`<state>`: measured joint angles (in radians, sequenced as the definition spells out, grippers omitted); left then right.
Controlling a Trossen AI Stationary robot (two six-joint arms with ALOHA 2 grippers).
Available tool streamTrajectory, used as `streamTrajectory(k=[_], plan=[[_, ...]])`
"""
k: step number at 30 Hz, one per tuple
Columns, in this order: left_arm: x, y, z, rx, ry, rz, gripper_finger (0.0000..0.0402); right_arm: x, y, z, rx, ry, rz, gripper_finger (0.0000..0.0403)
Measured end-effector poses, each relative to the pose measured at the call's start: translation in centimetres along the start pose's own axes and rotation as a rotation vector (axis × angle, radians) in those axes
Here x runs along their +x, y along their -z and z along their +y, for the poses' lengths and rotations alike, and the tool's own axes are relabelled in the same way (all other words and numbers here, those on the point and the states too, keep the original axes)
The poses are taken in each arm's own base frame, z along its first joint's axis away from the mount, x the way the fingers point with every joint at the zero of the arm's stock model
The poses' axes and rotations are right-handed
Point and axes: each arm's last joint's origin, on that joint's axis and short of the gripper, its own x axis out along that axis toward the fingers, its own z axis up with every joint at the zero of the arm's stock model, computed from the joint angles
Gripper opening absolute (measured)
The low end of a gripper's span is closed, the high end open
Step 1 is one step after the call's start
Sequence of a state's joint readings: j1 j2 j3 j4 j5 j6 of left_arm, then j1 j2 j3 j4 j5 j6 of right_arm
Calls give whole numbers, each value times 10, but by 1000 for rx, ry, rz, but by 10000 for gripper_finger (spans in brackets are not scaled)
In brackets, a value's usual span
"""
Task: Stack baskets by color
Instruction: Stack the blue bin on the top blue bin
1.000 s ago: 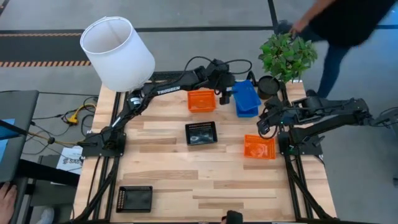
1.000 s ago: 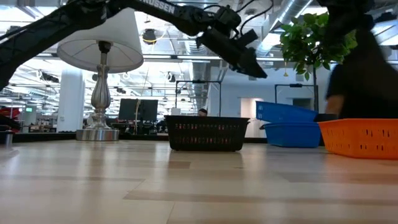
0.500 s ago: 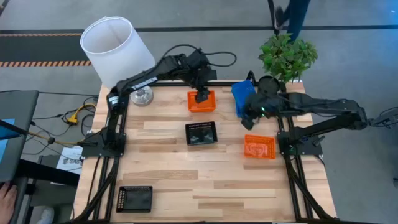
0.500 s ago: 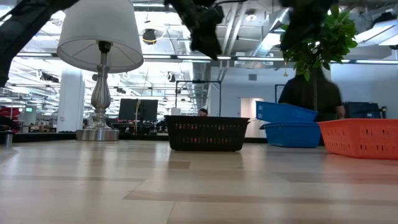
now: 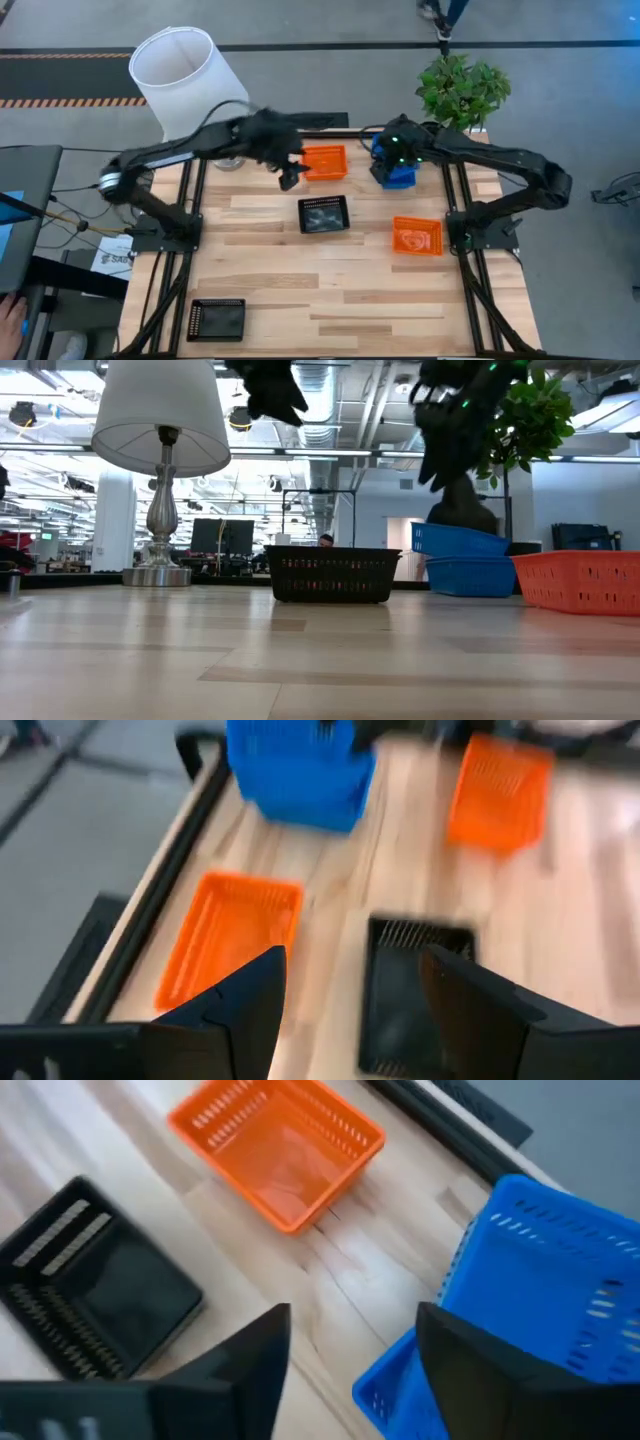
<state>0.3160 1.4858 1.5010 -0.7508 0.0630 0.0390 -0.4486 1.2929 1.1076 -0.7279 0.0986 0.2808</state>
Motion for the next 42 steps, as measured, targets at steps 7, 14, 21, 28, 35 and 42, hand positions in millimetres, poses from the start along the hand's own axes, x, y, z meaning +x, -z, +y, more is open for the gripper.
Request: streamTrajectory(k=[7, 14, 21, 28, 35, 42], plan=[[-25, 39, -15, -90, -8, -281, 217, 36, -15, -17, 164, 69, 43, 267], [-39, 48, -17, -127, -35, -284, 217, 61, -18, -31, 209, 133, 120, 265], [-39, 51, -22, -117, -25, -260, 217, 77, -14, -32, 231, 159, 185, 263], [-38, 53, -26, -124, -15, -240, 217, 78, -10, -33, 238, 235, 201, 182], [-38, 53, -33, -118, -10, -241, 217, 78, -10, -35, 226, 248, 200, 18], [-39, 53, -39, -105, 9, -239, 217, 66, -21, -34, 294, 301, 189, 8]])
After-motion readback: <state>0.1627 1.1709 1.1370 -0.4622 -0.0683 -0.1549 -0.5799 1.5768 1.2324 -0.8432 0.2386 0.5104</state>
